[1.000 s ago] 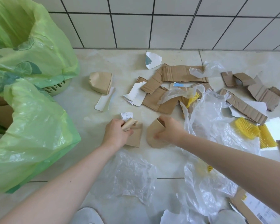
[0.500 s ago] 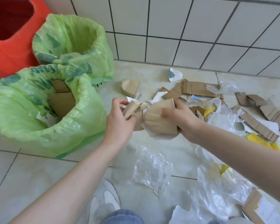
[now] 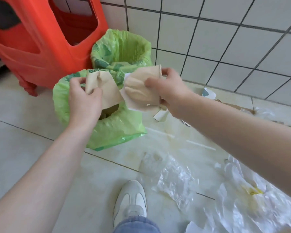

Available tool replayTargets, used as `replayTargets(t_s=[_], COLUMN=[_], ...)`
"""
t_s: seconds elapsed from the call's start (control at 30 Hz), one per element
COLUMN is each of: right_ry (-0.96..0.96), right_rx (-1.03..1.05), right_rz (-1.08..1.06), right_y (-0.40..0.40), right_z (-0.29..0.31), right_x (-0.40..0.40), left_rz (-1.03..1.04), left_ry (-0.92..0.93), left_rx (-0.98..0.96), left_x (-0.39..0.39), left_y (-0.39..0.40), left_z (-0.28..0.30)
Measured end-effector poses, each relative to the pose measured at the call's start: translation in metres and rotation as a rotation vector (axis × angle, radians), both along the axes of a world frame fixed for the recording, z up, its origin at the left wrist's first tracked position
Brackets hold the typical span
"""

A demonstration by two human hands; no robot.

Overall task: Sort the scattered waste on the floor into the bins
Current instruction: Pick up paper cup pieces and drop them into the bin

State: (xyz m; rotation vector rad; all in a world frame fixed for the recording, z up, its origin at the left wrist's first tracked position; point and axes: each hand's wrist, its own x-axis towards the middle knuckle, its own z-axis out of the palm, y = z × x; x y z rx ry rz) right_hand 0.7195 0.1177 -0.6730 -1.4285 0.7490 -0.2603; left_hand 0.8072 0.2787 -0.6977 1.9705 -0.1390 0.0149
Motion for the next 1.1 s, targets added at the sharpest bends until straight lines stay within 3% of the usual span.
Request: replayTargets(t_s=[0.13,0.4,0.6,0.83,1.1], right_ry=[-0.002,0.115,0.123,0.109,0.303], right_rx=[0.003,-0.212,-0.131,0.043,-0.071], right_rz=[0.017,0.222,0.157,-0.021,-0.153], right_y=[0.019,0.050,0.023,-0.041,-0.115], right_z=[0.006,0.002,-0.013,-0.039,-0.084], right_x=[0.039,0.063,0.042,-0.013,-0.073], left_rz=[0.069,-0.062,-0.095,-0.291,-0.576], left_ry=[0.034,0.246,0.021,-0.159,-0.209], left_rx=[0.039,0.239,0.277,0.209,0.276], left_x=[0.021,0.038,0.020,-0.013,-0.055], left_y=[0.010,0.021,0.017,-0.031,-0.097], left_z=[-0.002,-0.017,-0.013,-0.014,-0.048])
